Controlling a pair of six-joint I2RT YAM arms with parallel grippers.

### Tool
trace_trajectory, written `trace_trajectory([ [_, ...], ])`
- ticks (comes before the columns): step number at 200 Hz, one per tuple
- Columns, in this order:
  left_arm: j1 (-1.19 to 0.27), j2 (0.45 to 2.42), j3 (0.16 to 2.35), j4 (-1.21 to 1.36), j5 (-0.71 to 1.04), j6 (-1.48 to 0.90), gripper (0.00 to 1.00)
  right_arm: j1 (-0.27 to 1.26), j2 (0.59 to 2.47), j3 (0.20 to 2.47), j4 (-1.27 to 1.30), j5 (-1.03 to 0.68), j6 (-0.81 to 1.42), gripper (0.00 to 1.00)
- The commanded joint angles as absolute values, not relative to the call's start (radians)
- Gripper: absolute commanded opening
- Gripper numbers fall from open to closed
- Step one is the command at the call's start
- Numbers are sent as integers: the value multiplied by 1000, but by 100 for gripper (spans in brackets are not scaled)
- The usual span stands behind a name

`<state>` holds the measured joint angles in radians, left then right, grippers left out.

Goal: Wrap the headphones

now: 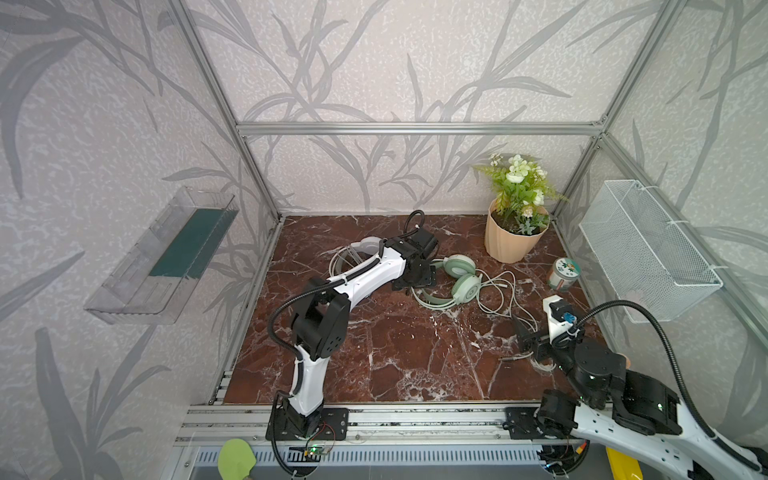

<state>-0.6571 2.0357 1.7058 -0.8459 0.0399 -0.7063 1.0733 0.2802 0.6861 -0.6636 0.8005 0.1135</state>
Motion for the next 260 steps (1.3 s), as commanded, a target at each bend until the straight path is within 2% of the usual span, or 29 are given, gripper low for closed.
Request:
trace_trajectory([
  [1,-624,2110,1768,-904,76,-720,90,1070,276,677,-635,784,96,99],
  [40,-618,2213,1854,-918,75,-713,87,1069,260,669,-618,774,83,99],
  [67,-618,2290,1901,-931,60,-710,81,1069,243,665,-615,769,80,99],
  [124,-618,2386,1973,-953,75,-705,49,1069,227,656,-601,766,68,99],
  [156,-617,2421,1991,-1008,65,-685,42,1067,228,652,-594,759,63,99],
  [232,-618,2412,2021,-1056,71,-651,5,1058,218,646,-583,747,54,99],
  [260,-626,2355,2015,-1066,58,-638,0,1056,217,646,-581,748,52,99],
])
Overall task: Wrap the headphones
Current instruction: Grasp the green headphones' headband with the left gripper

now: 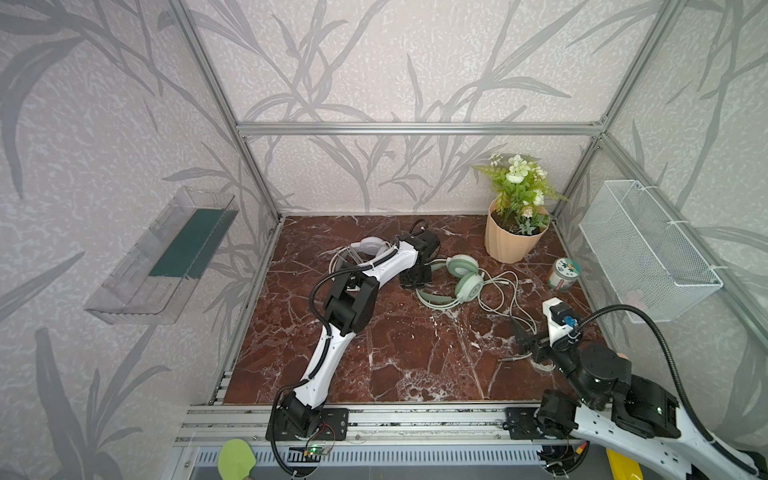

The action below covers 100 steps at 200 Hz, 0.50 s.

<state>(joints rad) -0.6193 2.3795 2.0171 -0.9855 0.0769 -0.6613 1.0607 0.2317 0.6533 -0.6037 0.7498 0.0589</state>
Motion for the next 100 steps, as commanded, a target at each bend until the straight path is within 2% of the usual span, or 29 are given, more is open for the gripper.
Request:
trace_trajectory([
  [1,-626,2352,2014,-1067,58,-638,0,1056,217,646,-581,748,52,99],
  [55,-625,2164,1912,-1016,64,-633,0,1047,215,644,-577,743,49,99],
  [100,-626,1983,1805,-888,139,-638,0,1043,213,644,-577,743,49,99],
])
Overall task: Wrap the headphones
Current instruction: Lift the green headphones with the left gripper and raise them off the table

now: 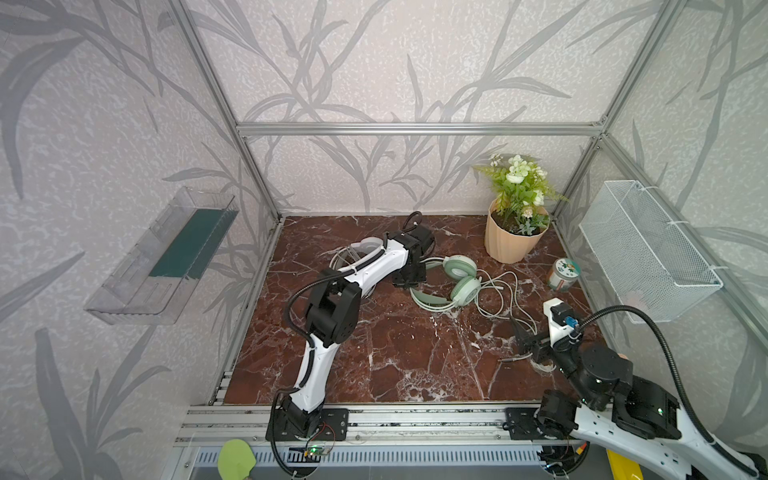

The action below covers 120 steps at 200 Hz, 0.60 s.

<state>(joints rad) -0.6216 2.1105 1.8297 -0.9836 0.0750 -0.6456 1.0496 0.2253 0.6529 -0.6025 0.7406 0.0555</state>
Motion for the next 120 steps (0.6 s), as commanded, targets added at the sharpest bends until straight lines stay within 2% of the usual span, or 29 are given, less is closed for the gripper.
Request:
trace_trajectory([
  [1,-625,1979,1802,-885,141,-638,0,1043,213,643,-577,742,49,99],
  [88,-608,1591,1544,-623,95,-657,0,1037,184,644,-558,734,45,99],
  [120,-577,1511,1551,-630,121,-632,0,1036,158,644,-544,702,46,99],
])
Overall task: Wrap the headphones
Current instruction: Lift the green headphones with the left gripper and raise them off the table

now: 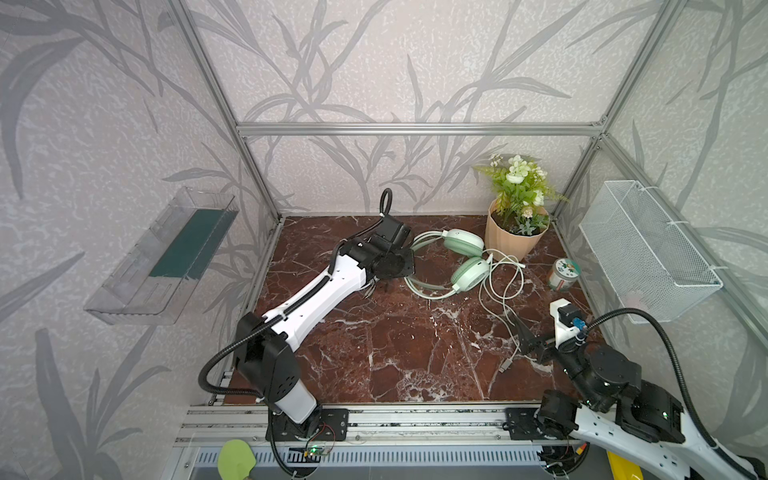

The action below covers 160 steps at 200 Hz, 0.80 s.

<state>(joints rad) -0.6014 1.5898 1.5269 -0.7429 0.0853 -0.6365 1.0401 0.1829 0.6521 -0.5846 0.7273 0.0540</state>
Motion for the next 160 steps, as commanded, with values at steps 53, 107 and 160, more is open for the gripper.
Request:
trace_trajectory([
  [53,-561,1424,1654,-772,143,-554,0,1036,160,670,-516,618,82,99],
  [107,-460,1263,1683,-826,248,-646,0,1036,366,739,-441,500,187,100],
  [160,-434,1199,1706,-949,243,-589,0,1035,440,754,-226,517,176,82],
])
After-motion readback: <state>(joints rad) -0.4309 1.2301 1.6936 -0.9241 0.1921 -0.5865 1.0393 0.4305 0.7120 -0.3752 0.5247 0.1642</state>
